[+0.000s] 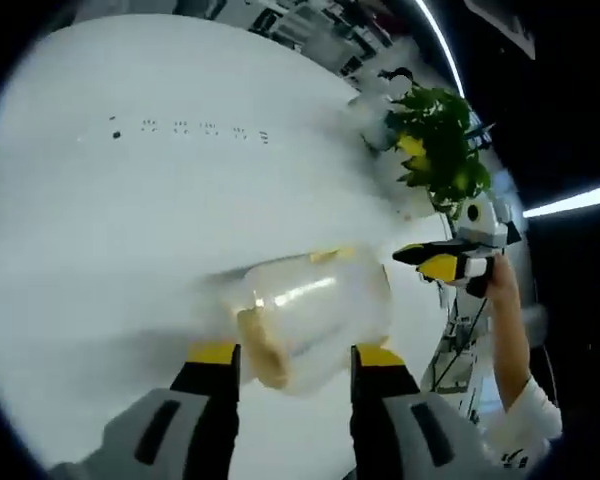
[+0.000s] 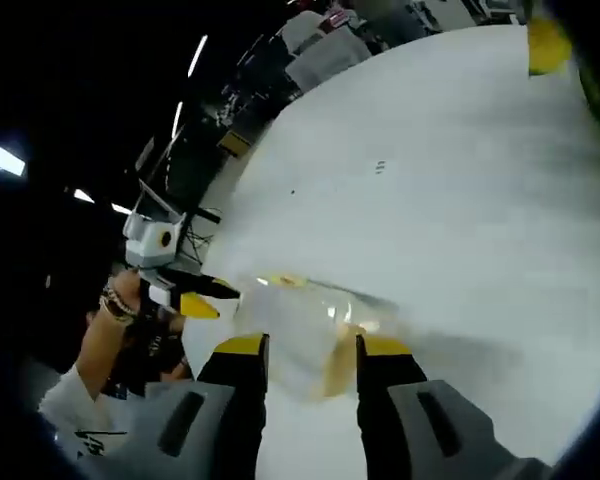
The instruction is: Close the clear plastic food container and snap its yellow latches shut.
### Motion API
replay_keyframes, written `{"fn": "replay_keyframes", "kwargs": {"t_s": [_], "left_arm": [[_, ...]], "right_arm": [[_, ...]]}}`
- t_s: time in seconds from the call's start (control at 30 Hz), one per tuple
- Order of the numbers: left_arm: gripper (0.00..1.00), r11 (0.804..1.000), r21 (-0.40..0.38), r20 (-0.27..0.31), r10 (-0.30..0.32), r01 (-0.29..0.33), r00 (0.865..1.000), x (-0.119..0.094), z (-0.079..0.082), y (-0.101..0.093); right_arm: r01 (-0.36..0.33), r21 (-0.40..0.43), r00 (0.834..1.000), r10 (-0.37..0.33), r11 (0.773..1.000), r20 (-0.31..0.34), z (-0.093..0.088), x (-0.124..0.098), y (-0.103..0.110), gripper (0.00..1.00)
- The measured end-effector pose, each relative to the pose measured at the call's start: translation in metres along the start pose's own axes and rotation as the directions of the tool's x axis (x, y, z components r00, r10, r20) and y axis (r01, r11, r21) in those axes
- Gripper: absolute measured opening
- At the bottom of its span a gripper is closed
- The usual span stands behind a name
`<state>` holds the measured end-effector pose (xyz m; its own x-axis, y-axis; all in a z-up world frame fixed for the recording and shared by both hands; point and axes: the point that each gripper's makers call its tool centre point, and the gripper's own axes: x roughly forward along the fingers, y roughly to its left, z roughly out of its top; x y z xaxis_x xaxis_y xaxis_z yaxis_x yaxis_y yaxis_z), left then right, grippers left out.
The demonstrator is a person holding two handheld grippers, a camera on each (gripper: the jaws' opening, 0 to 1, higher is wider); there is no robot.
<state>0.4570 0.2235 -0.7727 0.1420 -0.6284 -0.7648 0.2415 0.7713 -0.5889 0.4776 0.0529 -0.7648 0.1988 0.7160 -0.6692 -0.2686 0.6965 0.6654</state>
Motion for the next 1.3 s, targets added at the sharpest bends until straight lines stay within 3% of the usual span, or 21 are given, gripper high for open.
{"fn": "replay_keyframes", "kwargs": {"t_s": [0.07, 0.1, 0.2, 0.37, 0.53, 0.83, 1.3], "left_arm": [[0.36, 1.0, -0.002, 0.008, -0.006, 0.006, 1.0, 0.002, 0.0, -0.003], [0.35, 0.999, -0.019, -0.022, -0.03, 0.03, 0.999, 0.003, -0.005, -0.008], [0.34, 1.0, -0.015, -0.028, -0.006, 0.006, 1.0, 0.003, -0.005, -0.007], [0.29, 1.0, -0.011, -0.059, 0.019, -0.02, 0.998, 0.007, -0.012, -0.004], [0.22, 0.999, -0.002, -0.066, 0.048, -0.048, 0.997, 0.007, -0.013, 0.001], [0.23, 0.993, 0.061, -0.089, 0.109, -0.104, 0.99, 0.006, -0.022, 0.004], [0.21, 0.994, 0.053, -0.128, 0.098, -0.092, 0.987, 0.003, -0.029, 0.009]], "right_arm": [[0.006, -0.012, 0.999, -0.007, 1.0, -0.053, -0.014, 0.005, 0.002, 0.32], [0.006, -0.025, 0.998, -0.008, 1.0, -0.063, -0.016, 0.007, 0.003, 0.3], [0.043, -0.066, 0.993, -0.05, 0.997, -0.106, -0.027, 0.013, 0.002, 0.26], [0.073, -0.09, 0.989, -0.084, 0.993, -0.124, -0.033, 0.018, 0.004, 0.22], [0.06, -0.086, 0.989, -0.071, 0.994, -0.128, -0.04, 0.019, 0.01, 0.22], [0.03, -0.093, 0.99, -0.043, 0.995, -0.138, -0.052, 0.024, 0.022, 0.21], [-0.003, -0.065, 0.991, -0.006, 0.998, -0.135, -0.049, 0.029, 0.024, 0.19]]}}
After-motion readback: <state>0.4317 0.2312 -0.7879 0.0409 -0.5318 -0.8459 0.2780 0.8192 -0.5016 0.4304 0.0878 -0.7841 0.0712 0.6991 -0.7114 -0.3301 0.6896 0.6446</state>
